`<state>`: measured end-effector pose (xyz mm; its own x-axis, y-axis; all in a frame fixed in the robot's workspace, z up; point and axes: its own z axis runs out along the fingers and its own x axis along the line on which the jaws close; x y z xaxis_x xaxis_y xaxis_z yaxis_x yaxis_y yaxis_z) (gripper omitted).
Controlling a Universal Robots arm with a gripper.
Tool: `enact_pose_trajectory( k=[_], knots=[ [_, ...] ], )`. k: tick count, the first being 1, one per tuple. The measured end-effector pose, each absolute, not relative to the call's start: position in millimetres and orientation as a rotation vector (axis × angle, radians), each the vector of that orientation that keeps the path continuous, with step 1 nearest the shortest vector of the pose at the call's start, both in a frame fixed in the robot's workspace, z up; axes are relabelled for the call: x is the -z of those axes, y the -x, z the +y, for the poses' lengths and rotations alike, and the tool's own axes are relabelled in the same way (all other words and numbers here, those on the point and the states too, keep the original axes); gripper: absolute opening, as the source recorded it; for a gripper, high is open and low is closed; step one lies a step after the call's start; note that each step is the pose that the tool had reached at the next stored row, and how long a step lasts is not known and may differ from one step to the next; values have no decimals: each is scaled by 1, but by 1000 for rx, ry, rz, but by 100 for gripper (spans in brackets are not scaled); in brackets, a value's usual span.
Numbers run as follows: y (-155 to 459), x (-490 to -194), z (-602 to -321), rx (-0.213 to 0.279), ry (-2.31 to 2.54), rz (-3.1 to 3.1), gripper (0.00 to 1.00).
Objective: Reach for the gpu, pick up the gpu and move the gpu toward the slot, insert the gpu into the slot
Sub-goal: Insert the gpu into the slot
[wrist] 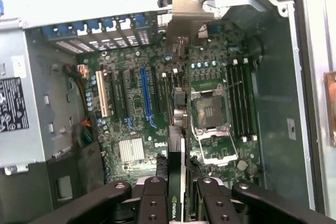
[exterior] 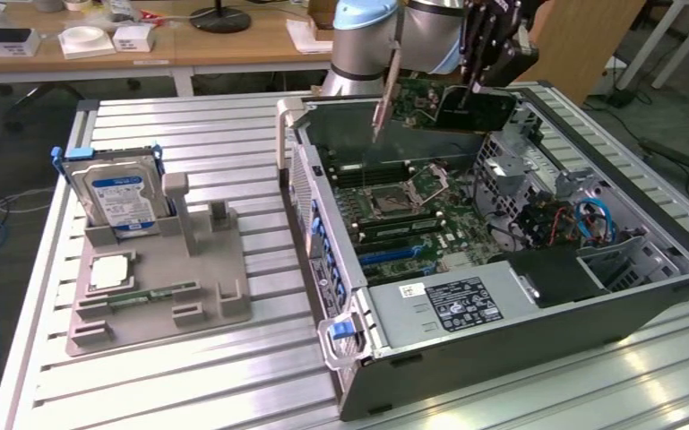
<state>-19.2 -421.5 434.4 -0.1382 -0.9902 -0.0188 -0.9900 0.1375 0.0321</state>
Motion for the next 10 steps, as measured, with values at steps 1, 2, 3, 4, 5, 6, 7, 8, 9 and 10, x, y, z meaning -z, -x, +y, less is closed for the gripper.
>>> enact_pose_trajectory(
  k=[1, 2, 3, 4, 5, 6, 7, 8, 9, 10],
  knots=[
    [19, -434, -421, 57, -2079, -2345, 26],
    [19, -434, -421, 57, -2100, -2326, 26],
    [19, -434, -421, 57, -2121, -2306, 26],
    [19, -434, -421, 57, -2141, -2287, 26],
    [19, -433, -421, 57, -2158, -2271, 26],
    [18, -433, -421, 58, -2169, -2261, 26],
    [18, -433, -421, 59, -2178, -2253, 26],
    [18, -433, -421, 61, -2183, -2249, 26],
    [18, -432, -421, 62, -2184, -2249, 26],
    [19, -432, -421, 62, -2184, -2249, 26]
  ],
)
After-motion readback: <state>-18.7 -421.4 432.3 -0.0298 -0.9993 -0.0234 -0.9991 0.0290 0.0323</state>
